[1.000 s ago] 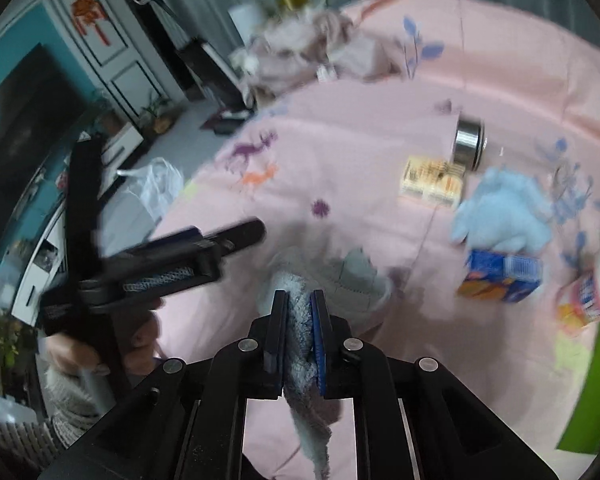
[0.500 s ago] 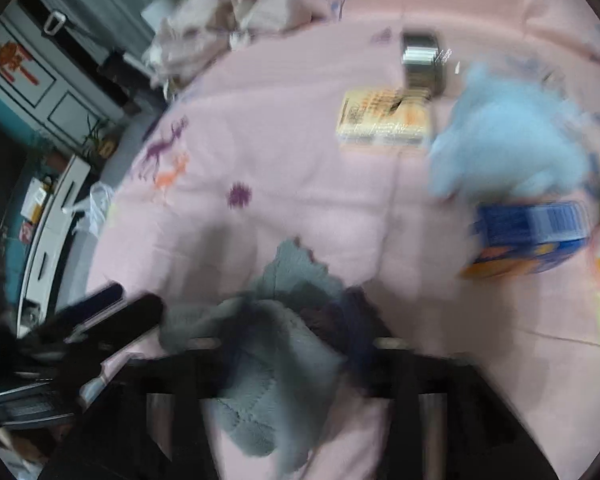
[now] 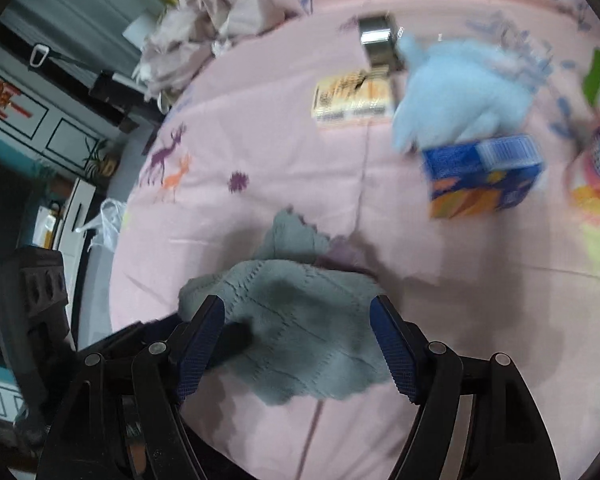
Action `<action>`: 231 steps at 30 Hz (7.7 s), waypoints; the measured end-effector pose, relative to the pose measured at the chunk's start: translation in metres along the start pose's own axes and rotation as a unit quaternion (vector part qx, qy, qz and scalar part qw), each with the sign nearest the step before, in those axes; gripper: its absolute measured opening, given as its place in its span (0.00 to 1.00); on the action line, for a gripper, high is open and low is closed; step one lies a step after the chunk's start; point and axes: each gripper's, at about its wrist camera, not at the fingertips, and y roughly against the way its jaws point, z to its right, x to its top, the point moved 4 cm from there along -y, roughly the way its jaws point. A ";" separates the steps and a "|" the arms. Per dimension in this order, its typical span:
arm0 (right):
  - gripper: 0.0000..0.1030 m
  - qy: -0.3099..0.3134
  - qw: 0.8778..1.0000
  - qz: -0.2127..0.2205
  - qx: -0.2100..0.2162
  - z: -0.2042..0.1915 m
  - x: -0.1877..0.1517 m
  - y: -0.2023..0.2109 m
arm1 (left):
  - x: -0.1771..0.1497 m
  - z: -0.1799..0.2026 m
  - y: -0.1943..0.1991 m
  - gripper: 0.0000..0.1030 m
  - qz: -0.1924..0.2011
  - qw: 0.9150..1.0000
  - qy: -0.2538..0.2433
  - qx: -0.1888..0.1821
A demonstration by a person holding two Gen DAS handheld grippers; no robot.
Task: Organize soft objects
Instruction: 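Close the right gripper on the grey knit cloth, then lift the grey knit cloth with the right gripper over the green box, then lower the grey cloth into the green box and open the right gripper, then move the right tool to the light blue plush toy, then close the right gripper on the light blue plush toy and lift it, then carry the plush toy in the right gripper over the green box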
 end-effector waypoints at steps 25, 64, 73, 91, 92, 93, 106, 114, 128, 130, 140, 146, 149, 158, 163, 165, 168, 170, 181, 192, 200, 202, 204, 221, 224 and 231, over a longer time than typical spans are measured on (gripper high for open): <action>0.41 0.034 0.993 0.090 0.063 -0.012 0.015 0.042 | 0.018 0.062 0.024 0.17 0.097 0.991 -0.091 0.007; 0.27 -0.247 0.876 0.410 -0.055 0.268 -0.015 0.290 | 0.017 0.407 -0.050 0.19 0.134 0.920 -0.342 -0.138; 0.27 -0.318 0.869 0.370 -0.082 0.305 -0.021 0.267 | 0.014 0.414 -0.097 0.21 0.079 0.932 -0.341 -0.095; 0.27 -0.380 0.863 0.314 -0.108 0.330 -0.037 0.252 | 0.005 0.417 -0.133 0.26 0.013 0.941 -0.330 -0.073; 0.27 -0.374 0.865 0.316 -0.111 0.327 -0.036 0.255 | 0.005 0.416 -0.129 0.28 0.018 0.940 -0.331 -0.074; 0.29 -0.369 0.866 0.318 -0.115 0.325 -0.035 0.257 | 0.006 0.416 -0.126 0.32 0.024 0.940 -0.332 -0.074; 0.84 -0.286 0.856 0.409 -0.137 0.264 -0.034 0.299 | 0.019 0.371 -0.028 0.84 0.119 0.940 -0.302 -0.103; 0.89 -0.218 0.866 0.424 -0.152 0.216 -0.023 0.305 | 0.029 0.298 0.027 0.84 0.156 0.953 -0.241 -0.100; 0.91 -0.122 0.900 0.397 -0.133 0.132 -0.005 0.287 | 0.037 0.122 0.073 0.99 0.190 0.977 -0.094 -0.008; 0.91 -0.101 0.912 0.382 -0.112 0.116 0.000 0.277 | 0.036 0.100 0.070 0.99 0.191 0.979 -0.074 0.001; 0.91 -0.011 0.964 0.241 -0.108 0.033 0.037 0.175 | 0.048 0.024 0.046 0.99 0.177 0.981 -0.001 0.086; 0.91 -0.002 0.971 0.154 -0.181 0.026 0.082 0.102 | 0.049 0.012 0.046 0.99 0.160 0.984 0.023 0.076; 0.91 -0.002 0.969 0.121 -0.214 0.033 0.101 0.071 | 0.050 0.008 0.052 0.99 0.166 0.983 0.030 0.075; 0.77 0.019 0.952 0.052 -0.301 0.053 0.124 0.022 | 0.054 -0.001 0.058 0.99 0.180 0.978 0.037 0.101; 0.56 0.022 0.952 0.066 -0.298 0.059 0.126 0.025 | 0.054 -0.002 0.060 0.99 0.178 0.979 0.042 0.087; 0.55 0.018 0.959 0.082 -0.272 0.057 0.127 0.032 | 0.055 -0.002 0.060 0.99 0.179 0.979 0.043 0.088; 0.55 0.006 0.967 0.117 -0.225 0.047 0.123 0.057 | 0.054 -0.002 0.060 0.99 0.178 0.979 0.046 0.086; 0.55 0.014 0.970 0.142 -0.195 0.033 0.117 0.075 | 0.054 -0.002 0.060 0.99 0.178 0.979 0.048 0.084; 0.55 0.016 0.989 0.147 -0.014 -0.018 0.030 0.088 | 0.053 -0.021 0.066 0.99 0.182 0.975 0.082 0.095; 0.74 -0.015 0.997 0.060 -0.040 0.018 0.011 0.040 | 0.039 -0.019 0.046 0.96 0.113 0.989 0.090 0.039; 0.82 -0.061 0.994 0.095 0.016 0.038 0.012 0.080 | 0.027 0.005 0.032 0.89 0.034 0.991 0.084 -0.103; 0.82 -0.063 0.992 0.095 0.044 0.037 0.013 0.082 | 0.022 0.015 0.023 0.84 0.003 0.987 0.080 -0.141; 0.82 -0.062 0.992 0.094 0.058 0.035 0.013 0.082 | 0.018 0.024 0.015 0.79 -0.022 0.984 0.073 -0.159; 0.52 -0.054 0.992 0.035 0.109 0.037 0.014 0.036 | 0.005 0.068 -0.005 0.56 0.021 0.994 -0.032 -0.099; 0.52 -0.029 0.989 0.070 0.128 0.030 0.016 0.059 | 0.008 0.082 0.012 0.56 0.069 0.992 -0.060 -0.092; 0.52 0.038 0.970 0.200 0.135 0.011 0.017 0.143 | 0.011 0.133 0.067 0.56 0.197 0.967 -0.135 -0.088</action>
